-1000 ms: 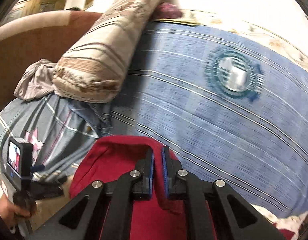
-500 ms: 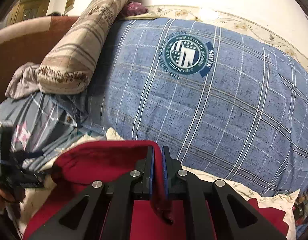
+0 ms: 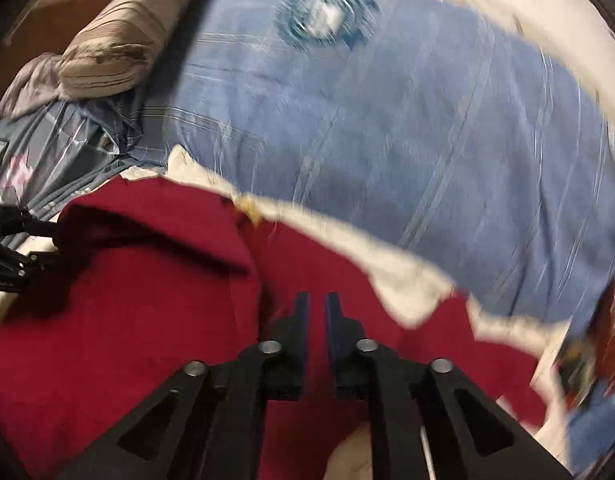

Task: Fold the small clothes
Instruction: 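Grasp the side edge of the red shirt with the right gripper and lift, then fold the held shirt side and sleeve over the shirt's middle with the right gripper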

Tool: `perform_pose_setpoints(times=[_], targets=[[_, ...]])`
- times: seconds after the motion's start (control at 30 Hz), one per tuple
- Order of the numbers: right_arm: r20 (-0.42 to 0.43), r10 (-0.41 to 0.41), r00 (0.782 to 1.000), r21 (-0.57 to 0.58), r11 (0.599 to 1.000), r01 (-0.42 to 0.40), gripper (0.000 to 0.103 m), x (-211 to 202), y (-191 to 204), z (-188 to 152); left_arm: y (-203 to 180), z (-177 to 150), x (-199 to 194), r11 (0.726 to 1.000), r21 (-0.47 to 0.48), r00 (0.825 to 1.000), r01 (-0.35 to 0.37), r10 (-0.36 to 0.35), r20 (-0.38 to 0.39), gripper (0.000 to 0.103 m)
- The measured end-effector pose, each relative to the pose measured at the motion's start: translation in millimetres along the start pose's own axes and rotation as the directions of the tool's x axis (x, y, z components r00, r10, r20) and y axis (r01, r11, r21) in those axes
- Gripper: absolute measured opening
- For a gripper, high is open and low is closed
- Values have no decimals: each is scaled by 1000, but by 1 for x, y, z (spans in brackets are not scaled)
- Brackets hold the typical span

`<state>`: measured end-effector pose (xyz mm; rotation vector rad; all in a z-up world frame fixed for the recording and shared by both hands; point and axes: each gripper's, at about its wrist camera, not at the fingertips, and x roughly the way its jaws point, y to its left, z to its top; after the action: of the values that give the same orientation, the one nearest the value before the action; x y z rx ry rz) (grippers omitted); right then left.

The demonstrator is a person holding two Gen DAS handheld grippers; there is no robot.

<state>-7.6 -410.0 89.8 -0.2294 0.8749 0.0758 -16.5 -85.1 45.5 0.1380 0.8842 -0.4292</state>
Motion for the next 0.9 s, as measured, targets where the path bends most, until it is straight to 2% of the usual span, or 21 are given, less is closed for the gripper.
perform_pose_setpoints(times=[0.03,0.1,0.17,0.27,0.3,0.33,0.37,0.4,0.47,0.5,0.57,0.63,0.67,0.73,0.77,0.87,0.9], targets=[[-5,67,998,87,994,-66,52,4,-9,-2,2,0,1,1000,-18,1000,5,-5,1,56],[-16,184,983,199,964,-178,65,17,-16,-2,5,1,2,999,-45,1000,10,-10,3,56],[-47,242,969,230,947,-226,64,34,-11,-1,9,3,7,998,-58,1000,3,-3,0,56],[-76,271,960,163,953,-256,63,59,13,1,9,3,11,997,-72,1000,7,-7,-4,56],[-86,242,966,135,964,-229,55,68,22,4,10,4,12,997,-81,1000,6,-6,-6,56],[-98,174,980,103,981,-164,17,78,28,8,12,4,12,996,-91,1000,9,-10,-6,56],[-114,105,988,75,992,-97,8,84,31,13,13,4,12,995,-101,1000,15,-16,-6,56],[-103,69,992,72,995,-62,6,81,30,18,14,3,10,994,-104,1000,19,-20,-8,56],[-9,23,1000,68,997,-23,6,54,23,25,16,1,6,995,-95,1000,22,-23,-6,57],[50,-36,998,30,999,34,6,35,20,24,17,-1,4,996,-91,1000,18,-19,-7,57],[84,-109,991,-31,993,112,6,17,15,13,22,-4,0,995,-98,1000,23,-25,-14,57],[14,-136,991,-77,988,137,12,16,7,-12,26,-8,-6,994,-105,999,34,-35,-13,58],[-39,-129,991,-88,988,126,14,18,3,-24,28,-9,-9,993,-110,999,34,-36,-12,59],[-165,-87,982,-86,994,74,28,22,-7,-48,34,-11,-14,991,-129,1000,27,-28,-7,59],[-190,-69,979,-70,996,56,29,17,-11,-56,37,-12,-16,990,-139,1000,25,-26,-4,60],[-143,-28,989,11,1000,30,38,-12,-26,-59,45,-12,-22,983,-181,1000,18,-16,12,60],[-104,9,994,61,998,-3,46,-22,-32,-54,47,-11,-23,980,-199,1000,22,-18,19,60]])
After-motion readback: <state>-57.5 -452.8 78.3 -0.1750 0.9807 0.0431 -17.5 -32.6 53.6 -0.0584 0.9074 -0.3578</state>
